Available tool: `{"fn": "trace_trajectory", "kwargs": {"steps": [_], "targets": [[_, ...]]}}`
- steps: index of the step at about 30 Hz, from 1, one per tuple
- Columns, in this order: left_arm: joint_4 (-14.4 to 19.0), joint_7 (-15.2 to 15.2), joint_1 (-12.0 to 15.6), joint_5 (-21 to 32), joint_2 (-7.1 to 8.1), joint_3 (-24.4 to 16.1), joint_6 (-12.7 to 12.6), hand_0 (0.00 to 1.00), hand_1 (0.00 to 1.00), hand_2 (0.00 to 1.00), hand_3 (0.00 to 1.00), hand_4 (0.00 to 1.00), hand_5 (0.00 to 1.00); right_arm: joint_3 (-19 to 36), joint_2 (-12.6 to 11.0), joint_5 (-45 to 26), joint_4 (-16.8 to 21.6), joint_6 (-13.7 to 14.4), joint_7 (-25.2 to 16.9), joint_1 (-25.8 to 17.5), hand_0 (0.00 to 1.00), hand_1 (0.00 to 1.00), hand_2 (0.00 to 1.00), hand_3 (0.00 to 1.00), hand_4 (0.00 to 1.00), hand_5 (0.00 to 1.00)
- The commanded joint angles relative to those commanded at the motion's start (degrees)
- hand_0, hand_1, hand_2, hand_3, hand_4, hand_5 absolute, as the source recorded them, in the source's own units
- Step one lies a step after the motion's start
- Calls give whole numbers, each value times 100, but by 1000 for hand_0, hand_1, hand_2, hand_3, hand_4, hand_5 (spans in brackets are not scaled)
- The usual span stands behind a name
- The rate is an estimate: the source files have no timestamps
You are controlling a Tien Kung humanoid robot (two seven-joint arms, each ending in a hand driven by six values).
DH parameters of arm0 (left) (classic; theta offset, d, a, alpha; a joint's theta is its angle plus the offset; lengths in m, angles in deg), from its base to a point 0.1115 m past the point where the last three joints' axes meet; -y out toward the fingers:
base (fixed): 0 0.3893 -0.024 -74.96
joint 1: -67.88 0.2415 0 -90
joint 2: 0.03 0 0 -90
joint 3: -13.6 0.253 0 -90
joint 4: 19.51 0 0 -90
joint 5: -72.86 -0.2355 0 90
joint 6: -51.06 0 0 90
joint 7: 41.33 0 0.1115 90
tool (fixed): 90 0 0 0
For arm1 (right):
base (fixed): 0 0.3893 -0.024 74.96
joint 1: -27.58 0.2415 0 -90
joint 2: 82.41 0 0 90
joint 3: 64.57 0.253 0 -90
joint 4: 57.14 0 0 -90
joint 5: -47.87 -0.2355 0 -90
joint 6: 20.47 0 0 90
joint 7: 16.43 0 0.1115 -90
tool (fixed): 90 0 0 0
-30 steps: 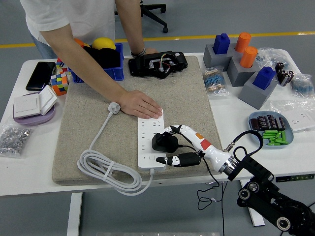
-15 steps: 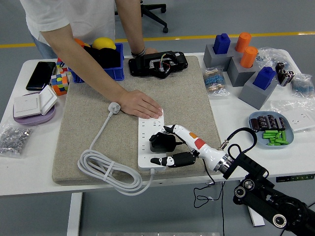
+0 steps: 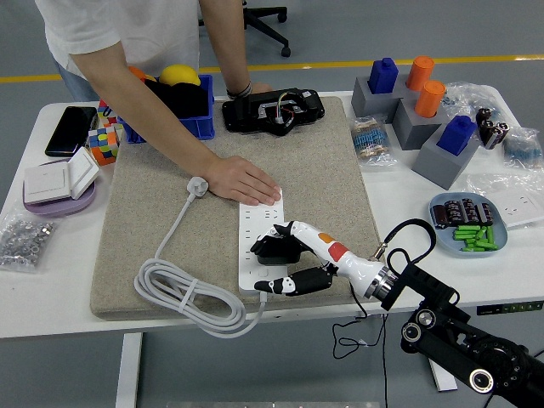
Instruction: Press the white button,pick up the black plug,place it near the board,insert it into the board
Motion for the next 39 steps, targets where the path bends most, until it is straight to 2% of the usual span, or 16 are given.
{"fn": "trace_trajectory", "kwargs": {"steps": [5,12,18,27,31,35,39], "targets": [[0,-4,-12,15,2,26,0,466,496,512,577,598,261,200,-20,46,131,-2,-7,-7,683,587,550,567,952,364],[0,-1,-6,20,-1,10,-1,466,496,512,578,597,261,530,-53,142,567,3,34,-35,682,587,550,567,952,363],[0,-5,-17,13,-6,23,0,466,496,512,578,595,261,860,-101,307,737,-28,287,-199,681,586,550,568,952,362],[0,-2,-22,11,-1,-1,1,465,496,512,577,594,262,1837,-363,561,759,-255,1063,-874,688,616,591,605,942,360],[0,-4,-34,16,2,9,1,465,496,512,577,594,262,2285,-408,606,768,-336,1319,-1210,688,616,591,605,942,360],[0,-3,-42,37,-1,30,2,466,496,512,576,595,261,2755,-388,729,795,-377,1481,-1602,684,615,593,607,927,358],[0,0,-33,41,-7,36,3,466,496,512,577,595,261,3188,-248,838,826,-404,1580,-1922,683,608,592,607,923,357]]}}
